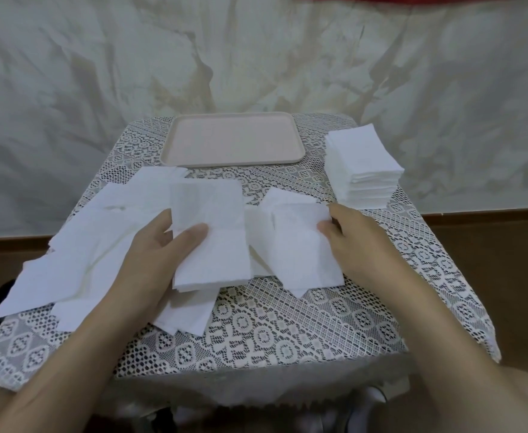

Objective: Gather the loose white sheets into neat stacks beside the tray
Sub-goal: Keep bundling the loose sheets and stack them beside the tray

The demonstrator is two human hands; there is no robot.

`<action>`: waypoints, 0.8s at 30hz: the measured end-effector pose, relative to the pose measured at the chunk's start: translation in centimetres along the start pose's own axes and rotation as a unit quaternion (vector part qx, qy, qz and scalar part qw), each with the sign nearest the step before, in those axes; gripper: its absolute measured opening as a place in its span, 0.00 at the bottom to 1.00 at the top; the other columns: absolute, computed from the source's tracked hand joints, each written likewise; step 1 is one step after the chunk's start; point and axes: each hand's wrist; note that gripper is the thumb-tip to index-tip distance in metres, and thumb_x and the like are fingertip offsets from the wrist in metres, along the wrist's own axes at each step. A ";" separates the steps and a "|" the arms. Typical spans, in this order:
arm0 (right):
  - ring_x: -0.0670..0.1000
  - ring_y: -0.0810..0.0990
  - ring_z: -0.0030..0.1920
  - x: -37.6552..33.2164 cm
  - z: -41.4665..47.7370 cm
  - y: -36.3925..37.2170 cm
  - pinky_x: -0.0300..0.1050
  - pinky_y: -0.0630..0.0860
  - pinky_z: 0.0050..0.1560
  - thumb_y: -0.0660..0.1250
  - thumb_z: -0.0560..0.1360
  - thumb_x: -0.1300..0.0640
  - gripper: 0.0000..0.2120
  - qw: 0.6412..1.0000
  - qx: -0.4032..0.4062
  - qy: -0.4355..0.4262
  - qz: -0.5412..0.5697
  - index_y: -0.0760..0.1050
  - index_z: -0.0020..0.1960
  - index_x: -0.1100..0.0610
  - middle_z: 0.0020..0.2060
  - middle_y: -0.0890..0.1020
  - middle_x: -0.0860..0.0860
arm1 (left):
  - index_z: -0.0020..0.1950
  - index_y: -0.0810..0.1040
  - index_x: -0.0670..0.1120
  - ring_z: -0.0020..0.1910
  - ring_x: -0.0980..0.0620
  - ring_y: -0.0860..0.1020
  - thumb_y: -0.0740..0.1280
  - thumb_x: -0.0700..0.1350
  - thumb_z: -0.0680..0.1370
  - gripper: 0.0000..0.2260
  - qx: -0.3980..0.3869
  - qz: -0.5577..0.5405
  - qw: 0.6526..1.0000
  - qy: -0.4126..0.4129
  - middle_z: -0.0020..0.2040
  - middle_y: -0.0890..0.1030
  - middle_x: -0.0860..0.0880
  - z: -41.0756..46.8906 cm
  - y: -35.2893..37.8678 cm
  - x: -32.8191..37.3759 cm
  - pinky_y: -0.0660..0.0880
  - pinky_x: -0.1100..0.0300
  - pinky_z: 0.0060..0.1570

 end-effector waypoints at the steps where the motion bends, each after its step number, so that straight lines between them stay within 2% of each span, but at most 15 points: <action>1: 0.55 0.74 0.40 -0.2 0.1 0.0 0.49 0.64 0.37 0.60 0.85 0.55 0.11 1.000 0.003 -0.007 0.007 0.71 0.46 0.59 0.37 0.76 0.51 | 0.64 0.82 0.51 0.44 0.44 0.87 0.72 0.51 0.74 0.18 0.000 0.000 1.000 0.000 0.51 0.88 0.44 0.0 0.0 0.0 0.82 0.48 0.42; 4: 0.53 0.74 0.40 -1.1 0.5 0.6 0.48 0.64 0.37 0.62 0.84 0.52 0.10 1.000 -0.002 -0.029 0.010 0.73 0.47 0.57 0.37 0.77 0.50 | 0.65 0.81 0.51 0.45 0.43 0.87 0.71 0.51 0.74 0.19 -0.001 0.003 1.000 -0.001 0.52 0.88 0.44 -0.1 0.0 0.0 0.82 0.46 0.44; 9: 0.53 0.72 0.43 -2.0 1.2 1.6 0.48 0.62 0.37 0.66 0.81 0.44 0.15 0.998 -0.032 -0.027 -0.044 0.68 0.43 0.53 0.39 0.73 0.47 | 0.65 0.81 0.49 0.45 0.45 0.87 0.71 0.51 0.73 0.20 0.000 -0.003 1.000 -0.004 0.51 0.88 0.44 0.1 -0.1 -0.1 0.83 0.50 0.39; 12: 0.52 0.74 0.42 -1.5 1.5 1.5 0.46 0.64 0.36 0.68 0.79 0.45 0.15 0.999 -0.049 0.003 -0.013 0.69 0.42 0.53 0.40 0.75 0.48 | 0.64 0.82 0.49 0.43 0.46 0.87 0.72 0.50 0.74 0.19 -0.004 -0.006 1.000 -0.004 0.51 0.88 0.44 0.1 -0.2 -0.1 0.82 0.55 0.35; 16: 0.52 0.76 0.40 -0.9 1.2 1.2 0.48 0.67 0.38 0.70 0.78 0.47 0.15 0.997 -0.066 0.016 0.041 0.71 0.43 0.56 0.40 0.77 0.50 | 0.65 0.81 0.49 0.44 0.47 0.87 0.71 0.50 0.74 0.19 -0.007 -0.004 1.000 -0.004 0.51 0.88 0.45 0.0 -0.1 -0.1 0.81 0.55 0.35; 18: 0.53 0.78 0.43 -0.7 1.1 0.8 0.49 0.73 0.41 0.69 0.79 0.48 0.12 0.996 -0.042 0.017 0.071 0.74 0.46 0.56 0.42 0.80 0.50 | 0.65 0.81 0.49 0.43 0.46 0.87 0.71 0.50 0.74 0.19 -0.006 -0.006 1.000 -0.005 0.50 0.88 0.44 0.0 -0.1 0.0 0.81 0.55 0.34; 21: 0.55 0.81 0.49 -0.1 1.4 0.0 0.55 0.79 0.53 0.70 0.78 0.48 0.11 0.994 0.010 0.032 0.101 0.77 0.54 0.55 0.48 0.82 0.51 | 0.65 0.81 0.49 0.44 0.44 0.87 0.71 0.51 0.74 0.20 -0.006 -0.001 1.000 -0.006 0.51 0.88 0.43 -0.1 -0.1 0.0 0.82 0.52 0.37; 24: 0.53 0.82 0.52 0.1 1.6 0.4 0.57 0.79 0.55 0.72 0.75 0.44 0.16 0.993 -0.022 0.064 0.100 0.76 0.57 0.51 0.51 0.82 0.48 | 0.65 0.82 0.50 0.45 0.43 0.87 0.72 0.51 0.74 0.20 -0.002 0.006 1.000 -0.003 0.51 0.88 0.43 -0.1 -0.1 0.1 0.82 0.49 0.39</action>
Point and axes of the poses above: each hand's wrist, its own z-axis towards the middle knuckle, its own y-axis out of the palm, x = y × z
